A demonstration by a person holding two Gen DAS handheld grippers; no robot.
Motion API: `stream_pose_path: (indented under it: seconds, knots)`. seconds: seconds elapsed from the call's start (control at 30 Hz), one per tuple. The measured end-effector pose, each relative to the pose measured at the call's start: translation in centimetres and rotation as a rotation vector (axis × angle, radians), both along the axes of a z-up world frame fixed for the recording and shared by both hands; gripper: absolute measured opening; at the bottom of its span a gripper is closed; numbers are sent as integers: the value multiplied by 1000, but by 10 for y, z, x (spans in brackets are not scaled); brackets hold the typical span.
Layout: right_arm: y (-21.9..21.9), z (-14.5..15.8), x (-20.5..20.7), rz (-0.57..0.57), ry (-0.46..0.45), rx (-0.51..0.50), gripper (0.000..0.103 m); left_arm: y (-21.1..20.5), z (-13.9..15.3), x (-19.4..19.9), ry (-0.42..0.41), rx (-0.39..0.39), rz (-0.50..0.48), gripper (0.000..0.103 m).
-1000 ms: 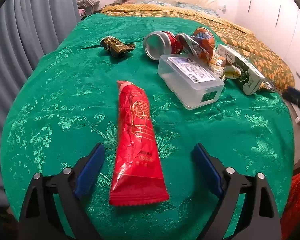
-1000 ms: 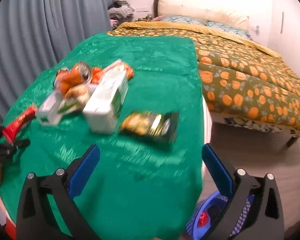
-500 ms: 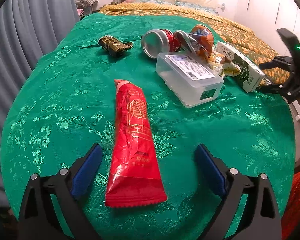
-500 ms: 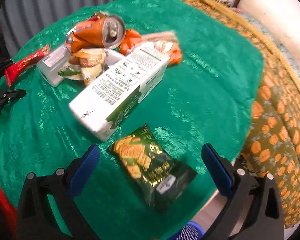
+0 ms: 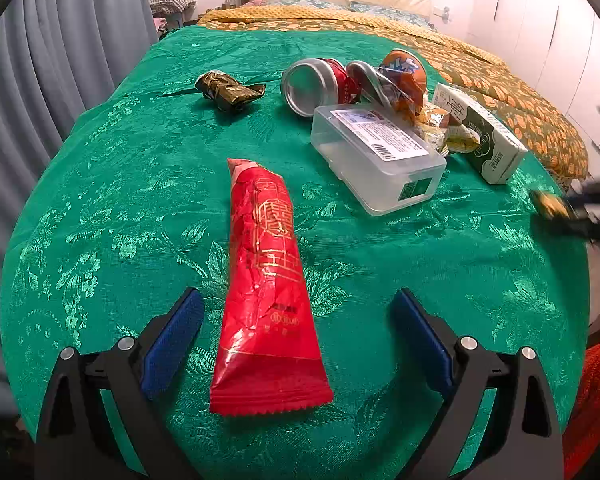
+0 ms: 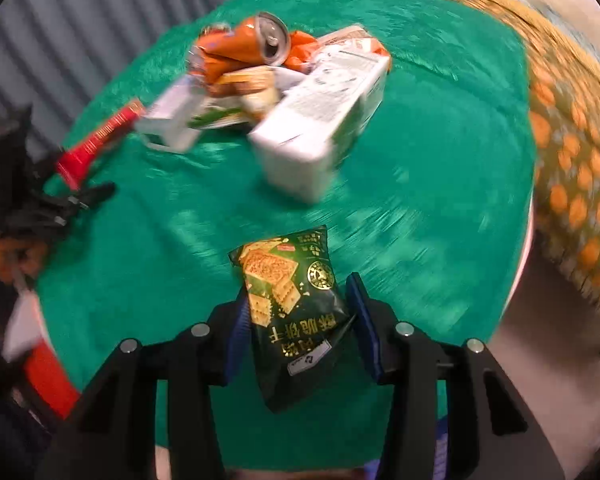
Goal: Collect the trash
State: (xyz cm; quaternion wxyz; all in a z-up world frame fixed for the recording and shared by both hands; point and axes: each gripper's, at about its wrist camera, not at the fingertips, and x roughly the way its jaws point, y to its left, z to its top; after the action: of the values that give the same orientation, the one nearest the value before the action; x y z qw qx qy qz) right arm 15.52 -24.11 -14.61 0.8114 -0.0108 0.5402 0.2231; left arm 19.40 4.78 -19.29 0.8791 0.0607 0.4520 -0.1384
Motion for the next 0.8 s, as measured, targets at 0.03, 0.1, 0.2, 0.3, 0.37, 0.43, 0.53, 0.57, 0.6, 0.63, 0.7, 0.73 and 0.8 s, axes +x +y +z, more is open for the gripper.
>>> stream_pose_path:
  seconds: [0.03, 0.1, 0.2, 0.3, 0.37, 0.43, 0.53, 0.57, 0.6, 0.63, 0.7, 0.73, 0.8]
  knots:
    - [8, 2, -11, -51, -18, 42, 45, 0, 0, 0, 0, 1, 0, 94]
    - [26, 3, -25, -105, -59, 73, 45, 0, 0, 0, 0, 4, 0, 94]
    - [56, -5, -36, -143, -117, 96, 47, 2, 1, 0, 0, -12, 1, 94]
    - [74, -10, -41, -152, -149, 72, 63, 11, 2, -4, -1, -17, 25, 94]
    - [79, -9, -51, -109, -145, 47, 72, 20, 2, -12, 0, -8, 26, 94]
    - [76, -5, -61, -72, -132, 28, 74, 32, 4, -22, 7, -15, 17, 94]
    - [70, -1, -65, -44, -134, -2, 74, 47, 8, -31, 35, -37, -12, 94]
    - [68, 2, -65, -38, -138, -4, 74, 50, 11, -31, 45, -55, -18, 94]
    - [67, 7, -64, -30, -143, -4, 74, 52, 15, -30, 50, -80, -22, 94]
    - [69, 10, -57, -17, -144, -1, 74, 53, 20, -28, 52, -105, -25, 94]
    - [73, 14, -47, 7, -136, 0, 74, 50, 29, -20, 50, -139, -28, 94]
    - [78, 14, -41, 31, -118, -2, 74, 47, 32, -14, 51, -145, -30, 94]
    - [88, 11, -29, 48, -96, -17, 74, 37, 36, -1, 57, -130, -44, 94]
